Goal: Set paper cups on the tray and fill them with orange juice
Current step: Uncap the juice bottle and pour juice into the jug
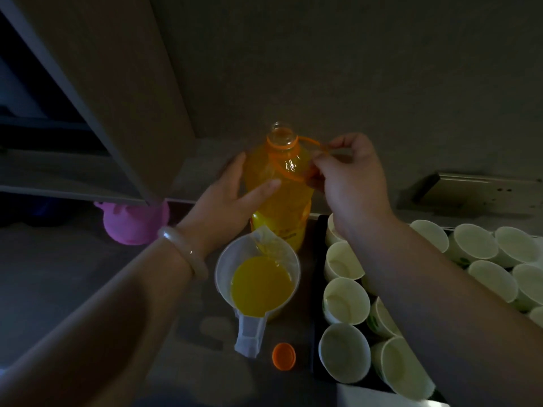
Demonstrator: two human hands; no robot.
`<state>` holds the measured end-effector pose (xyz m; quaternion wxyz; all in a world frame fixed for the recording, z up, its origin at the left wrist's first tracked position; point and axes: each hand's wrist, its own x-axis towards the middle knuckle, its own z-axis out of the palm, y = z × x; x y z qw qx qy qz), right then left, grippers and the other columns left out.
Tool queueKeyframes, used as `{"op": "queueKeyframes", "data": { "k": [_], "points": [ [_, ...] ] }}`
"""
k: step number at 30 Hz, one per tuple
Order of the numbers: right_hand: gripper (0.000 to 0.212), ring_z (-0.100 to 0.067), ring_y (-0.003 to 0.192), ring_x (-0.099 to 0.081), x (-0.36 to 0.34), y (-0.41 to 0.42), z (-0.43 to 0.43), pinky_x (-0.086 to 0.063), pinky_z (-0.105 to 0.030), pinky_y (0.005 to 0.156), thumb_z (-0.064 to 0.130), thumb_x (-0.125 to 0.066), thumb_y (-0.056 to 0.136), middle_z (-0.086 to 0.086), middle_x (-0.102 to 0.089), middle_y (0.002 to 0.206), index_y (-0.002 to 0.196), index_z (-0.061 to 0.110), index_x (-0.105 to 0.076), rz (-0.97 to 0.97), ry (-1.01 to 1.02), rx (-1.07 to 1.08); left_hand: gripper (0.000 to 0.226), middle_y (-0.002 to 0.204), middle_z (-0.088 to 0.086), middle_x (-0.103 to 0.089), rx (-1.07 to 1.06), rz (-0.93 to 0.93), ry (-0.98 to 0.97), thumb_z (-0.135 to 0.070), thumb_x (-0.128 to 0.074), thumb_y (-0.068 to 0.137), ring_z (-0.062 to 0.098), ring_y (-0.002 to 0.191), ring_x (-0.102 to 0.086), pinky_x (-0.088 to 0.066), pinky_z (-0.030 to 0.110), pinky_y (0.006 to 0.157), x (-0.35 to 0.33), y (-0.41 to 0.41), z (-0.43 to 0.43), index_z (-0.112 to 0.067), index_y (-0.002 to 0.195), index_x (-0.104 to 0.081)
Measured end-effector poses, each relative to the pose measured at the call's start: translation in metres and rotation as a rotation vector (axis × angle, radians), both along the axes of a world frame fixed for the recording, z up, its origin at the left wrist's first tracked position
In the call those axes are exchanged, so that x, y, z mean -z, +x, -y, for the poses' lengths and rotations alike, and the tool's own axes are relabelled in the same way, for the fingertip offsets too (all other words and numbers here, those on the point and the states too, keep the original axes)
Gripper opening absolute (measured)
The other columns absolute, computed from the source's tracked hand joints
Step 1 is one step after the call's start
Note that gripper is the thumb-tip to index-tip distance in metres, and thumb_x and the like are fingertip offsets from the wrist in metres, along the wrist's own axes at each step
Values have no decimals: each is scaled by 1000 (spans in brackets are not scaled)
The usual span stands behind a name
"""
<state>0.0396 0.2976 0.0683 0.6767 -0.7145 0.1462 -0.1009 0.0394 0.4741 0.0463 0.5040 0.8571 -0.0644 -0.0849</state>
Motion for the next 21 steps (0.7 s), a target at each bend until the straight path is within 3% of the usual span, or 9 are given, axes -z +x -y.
{"op": "queueKeyframes", "data": {
  "k": [2, 4, 9, 12, 15, 17, 19, 21],
  "points": [
    [14, -7, 62, -68, 1, -2, 0, -59, -30, 64, 14, -64, 89, 1, -67, 81, 89, 26, -57, 15, 3, -35, 101, 147, -1, -41, -57, 29, 116, -84, -51, 67, 16, 132, -43, -36, 43, 110, 6, -14, -5, -26, 147, -28],
    [11, -7, 64, -68, 3, -2, 0, -56, -25, 63, 12, -63, 90, 0, -67, 83, 89, 22, -59, 7, 32, -54, 105, 154, -1, -27, -149, 9, 228, -81, -46, 63, 16, 138, -32, -32, 37, 111, 7, -39, -7, -27, 150, -21],
    [12, -13, 69, -71, 6, -1, -3, -58, -28, 65, 14, -64, 89, -2, -69, 86, 88, 25, -59, 38, -2, -45, 132, 156, -16, -2, -177, -79, 348, -85, -50, 43, 8, 143, -6, -18, 27, 108, 15, -111, -2, -35, 149, 10],
    [10, -11, 67, -70, 7, 0, -5, -55, -23, 62, 16, -64, 90, -2, -70, 86, 89, 24, -59, 57, -10, -30, 140, 154, -21, 8, -220, -124, 350, -84, -59, 42, 5, 143, 3, -12, 24, 110, 33, -142, 2, -36, 145, 24],
    [8, -9, 66, -70, 7, 1, -5, -52, -19, 59, 16, -64, 91, -1, -70, 87, 91, 23, -59, 51, 2, -16, 142, 155, -21, 6, -211, -153, 335, -75, -72, 49, 7, 144, -4, -20, 27, 114, 49, -159, 2, -36, 143, 27],
    [7, -8, 66, -70, 7, 0, -4, -52, -17, 59, 17, -63, 91, -1, -69, 89, 93, 22, -59, 54, -4, -15, 133, 156, -12, -9, -238, -132, 263, -58, -78, 60, 6, 138, -27, -35, 20, 106, 58, -161, 2, -37, 145, 21],
    [7, -7, 68, -70, 6, 0, -3, -52, -16, 59, 18, -63, 91, -1, -69, 91, 93, 23, -59, 63, -22, -20, 113, 154, -13, -17, -266, -65, 201, -40, -74, 76, -2, 130, -35, -33, 7, 97, 64, -162, 2, -34, 149, 12],
    [7, -7, 68, -70, 7, 0, -3, -52, -16, 59, 18, -62, 92, 1, -69, 89, 94, 24, -59, 63, -30, -22, 94, 153, -13, -24, -275, 7, 213, -29, -66, 86, 0, 132, -35, -29, 10, 101, 67, -161, -2, -33, 150, 3]
  ]
}}
